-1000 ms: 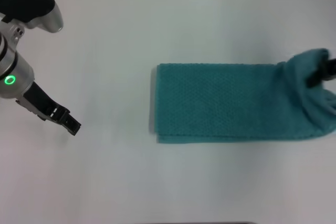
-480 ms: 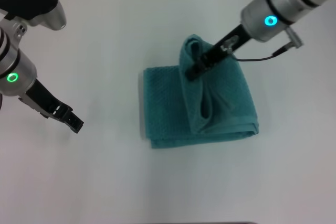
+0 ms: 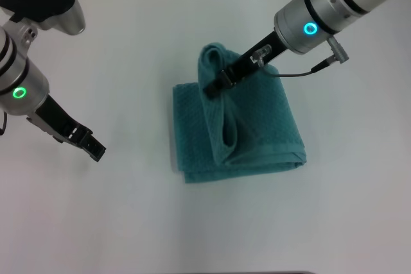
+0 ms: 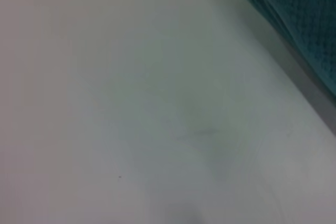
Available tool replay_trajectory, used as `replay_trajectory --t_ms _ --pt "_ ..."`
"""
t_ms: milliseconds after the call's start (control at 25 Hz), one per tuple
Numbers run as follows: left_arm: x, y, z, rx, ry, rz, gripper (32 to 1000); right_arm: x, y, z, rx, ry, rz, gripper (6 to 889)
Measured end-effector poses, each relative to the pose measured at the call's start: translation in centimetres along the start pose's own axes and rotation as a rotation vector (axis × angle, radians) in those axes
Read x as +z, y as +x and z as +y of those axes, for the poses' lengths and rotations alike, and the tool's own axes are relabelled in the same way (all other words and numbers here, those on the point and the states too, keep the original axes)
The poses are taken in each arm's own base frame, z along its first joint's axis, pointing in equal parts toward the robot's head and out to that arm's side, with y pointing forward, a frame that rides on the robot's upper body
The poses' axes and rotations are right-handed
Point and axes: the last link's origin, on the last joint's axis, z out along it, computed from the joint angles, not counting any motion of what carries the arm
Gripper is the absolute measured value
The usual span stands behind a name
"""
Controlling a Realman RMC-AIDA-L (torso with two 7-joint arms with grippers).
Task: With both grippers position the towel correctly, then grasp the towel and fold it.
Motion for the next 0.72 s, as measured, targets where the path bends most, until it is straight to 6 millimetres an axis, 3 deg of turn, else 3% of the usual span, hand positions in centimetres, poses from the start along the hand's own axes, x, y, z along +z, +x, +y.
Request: replay_trajectory --t_ms 160,240,520,720 --pt "0.0 0.0 0.0 0.0 0.001 -0.001 876 -0.4 -0.1 -0.1 0.007 -0.005 -0.005 149" --pt "0.0 -0.1 0.0 -0.001 0.001 -0.002 876 -0.7 -0.2 -0.4 0.018 0.005 -0.016 365" --pt "0.1 -0.2 -0.1 -0.001 0.003 -0.005 876 -1.2 -0.1 -0.9 0.038 0.022 -0.033 517" --pt "0.1 -0.3 -0.2 -0.007 0.003 -0.007 876 -1.5 1.4 -2.0 0.078 0.023 -0.041 640"
